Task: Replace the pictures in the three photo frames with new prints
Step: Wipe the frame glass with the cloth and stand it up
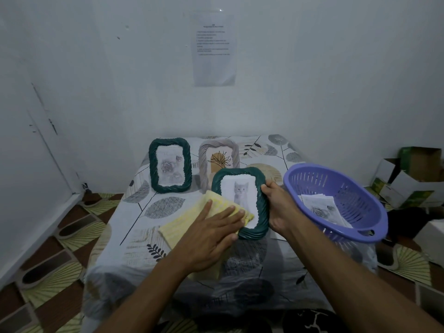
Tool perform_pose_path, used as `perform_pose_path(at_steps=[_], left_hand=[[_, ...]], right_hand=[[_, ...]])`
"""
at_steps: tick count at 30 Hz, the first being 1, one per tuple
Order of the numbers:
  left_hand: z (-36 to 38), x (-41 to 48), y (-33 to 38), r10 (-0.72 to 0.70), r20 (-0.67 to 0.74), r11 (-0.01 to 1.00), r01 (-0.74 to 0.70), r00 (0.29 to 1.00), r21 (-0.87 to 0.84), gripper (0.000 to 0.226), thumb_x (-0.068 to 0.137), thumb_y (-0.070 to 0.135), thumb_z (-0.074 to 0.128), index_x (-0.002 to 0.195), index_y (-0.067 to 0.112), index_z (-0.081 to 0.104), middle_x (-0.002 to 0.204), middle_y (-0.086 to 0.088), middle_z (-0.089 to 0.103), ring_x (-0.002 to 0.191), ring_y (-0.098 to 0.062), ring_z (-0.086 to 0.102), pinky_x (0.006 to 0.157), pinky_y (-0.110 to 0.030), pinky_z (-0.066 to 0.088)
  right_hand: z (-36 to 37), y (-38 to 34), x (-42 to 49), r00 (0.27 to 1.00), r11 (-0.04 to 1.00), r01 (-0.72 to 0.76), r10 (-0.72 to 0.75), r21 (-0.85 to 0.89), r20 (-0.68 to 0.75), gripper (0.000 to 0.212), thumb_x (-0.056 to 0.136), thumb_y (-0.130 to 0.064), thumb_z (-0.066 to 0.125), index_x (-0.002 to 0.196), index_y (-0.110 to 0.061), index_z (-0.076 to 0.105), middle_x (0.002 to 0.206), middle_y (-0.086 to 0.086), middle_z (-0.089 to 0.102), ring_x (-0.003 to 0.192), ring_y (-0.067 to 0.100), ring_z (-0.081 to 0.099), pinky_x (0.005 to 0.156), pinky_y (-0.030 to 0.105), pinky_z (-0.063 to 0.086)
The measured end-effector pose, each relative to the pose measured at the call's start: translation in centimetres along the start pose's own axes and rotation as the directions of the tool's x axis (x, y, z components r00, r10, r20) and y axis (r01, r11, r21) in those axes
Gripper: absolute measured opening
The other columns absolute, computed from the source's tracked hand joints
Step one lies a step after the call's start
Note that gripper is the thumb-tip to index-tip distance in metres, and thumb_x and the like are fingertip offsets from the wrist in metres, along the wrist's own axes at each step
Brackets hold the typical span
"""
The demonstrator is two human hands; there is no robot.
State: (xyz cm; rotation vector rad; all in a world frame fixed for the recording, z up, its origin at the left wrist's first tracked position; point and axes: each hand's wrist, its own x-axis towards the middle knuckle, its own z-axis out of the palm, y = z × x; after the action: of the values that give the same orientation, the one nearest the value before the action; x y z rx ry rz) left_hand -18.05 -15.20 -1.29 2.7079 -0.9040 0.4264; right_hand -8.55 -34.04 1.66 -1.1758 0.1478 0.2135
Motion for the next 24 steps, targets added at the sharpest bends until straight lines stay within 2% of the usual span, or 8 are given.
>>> perform_pose_path(at_steps=[4, 7, 10, 16, 20, 24], left_hand=[[-1.0, -0.6, -1.8, -0.108, -0.031, 0.986, 0.111, 0.994, 0.121, 0.055, 0.101, 0.048, 0.010, 0.148, 0.030, 0.032, 0.156, 0.016, 0.021, 0.146, 0.002, 0.004, 0.119, -0.044, -0.011], [-1.2, -0.8, -1.4, -0.056, -0.005, 0.997, 0.056, 0.998, 0.051, 0.054, 0.102, 0.046, 0.013, 0.144, 0.027, 0.040, 0.155, 0.015, 0.026, 0.146, 0.001, 0.008, 0.119, -0.040, -0.012], [-0.5, -0.7, -0.2, 0.037, 0.041, 0.999, -0.036, 0.998, -0.030, 0.058, 0.100, 0.049, 0.011, 0.143, 0.027, 0.043, 0.154, 0.017, 0.026, 0.145, 0.004, 0.009, 0.119, -0.038, -0.013], [-1.5, -1.8, -2.1, -0.026, -0.054, 0.997, 0.030, 0.998, 0.066, 0.057, 0.101, 0.048, 0.014, 0.140, 0.025, 0.049, 0.152, 0.014, 0.033, 0.145, 0.000, 0.017, 0.120, -0.044, -0.005], [-1.3, -1.1, -1.3, 0.001, 0.027, 0.999, -0.002, 1.000, 0.035, 0.059, 0.100, 0.050, 0.010, 0.144, 0.027, 0.041, 0.155, 0.015, 0.025, 0.146, 0.002, 0.007, 0.121, -0.041, -0.007], [-0.8, 0.9, -0.1, 0.041, 0.061, 0.996, -0.045, 0.997, 0.072, 0.056, 0.101, 0.049, 0.010, 0.147, 0.030, 0.035, 0.157, 0.017, 0.018, 0.146, 0.002, 0.004, 0.119, -0.040, -0.014]], right_hand=[[-0.5, -0.2, 0.0, 1.000, 1.000, -0.019, 0.019, 0.010, -0.005, 0.021, 0.102, -0.012, 0.039, 0.109, -0.010, 0.059, 0.110, 0.020, 0.067, 0.097, 0.032, 0.062, 0.094, 0.058, 0.048], [-0.4, -0.1, 0.0, 1.000, 1.000, -0.024, 0.024, -0.018, 0.002, 0.021, 0.102, -0.012, 0.040, 0.110, -0.009, 0.059, 0.109, 0.020, 0.067, 0.096, 0.032, 0.061, 0.095, 0.059, 0.047], [0.2, 0.3, -0.2, 1.000, 0.998, -0.012, 0.012, -0.059, 0.005, 0.021, 0.102, -0.013, 0.040, 0.111, -0.007, 0.058, 0.104, 0.019, 0.067, 0.093, 0.031, 0.060, 0.087, 0.051, 0.050], [-0.6, -0.5, 0.0, 1.000, 1.000, -0.011, 0.011, 0.007, -0.020, 0.021, 0.102, -0.013, 0.039, 0.103, -0.013, 0.061, 0.092, 0.011, 0.072, 0.083, 0.028, 0.066, 0.076, 0.044, 0.057], [0.2, 0.1, -0.6, 1.000, 1.000, -0.025, 0.025, -0.011, 0.011, 0.021, 0.102, -0.013, 0.039, 0.101, -0.011, 0.060, 0.097, 0.015, 0.069, 0.084, 0.028, 0.064, 0.079, 0.046, 0.054], [1.0, 0.9, -1.7, 0.994, 0.995, -0.080, 0.075, 0.063, 0.078, 0.025, 0.104, -0.013, 0.035, 0.114, -0.008, 0.057, 0.112, 0.020, 0.066, 0.095, 0.033, 0.064, 0.086, 0.048, 0.053]])
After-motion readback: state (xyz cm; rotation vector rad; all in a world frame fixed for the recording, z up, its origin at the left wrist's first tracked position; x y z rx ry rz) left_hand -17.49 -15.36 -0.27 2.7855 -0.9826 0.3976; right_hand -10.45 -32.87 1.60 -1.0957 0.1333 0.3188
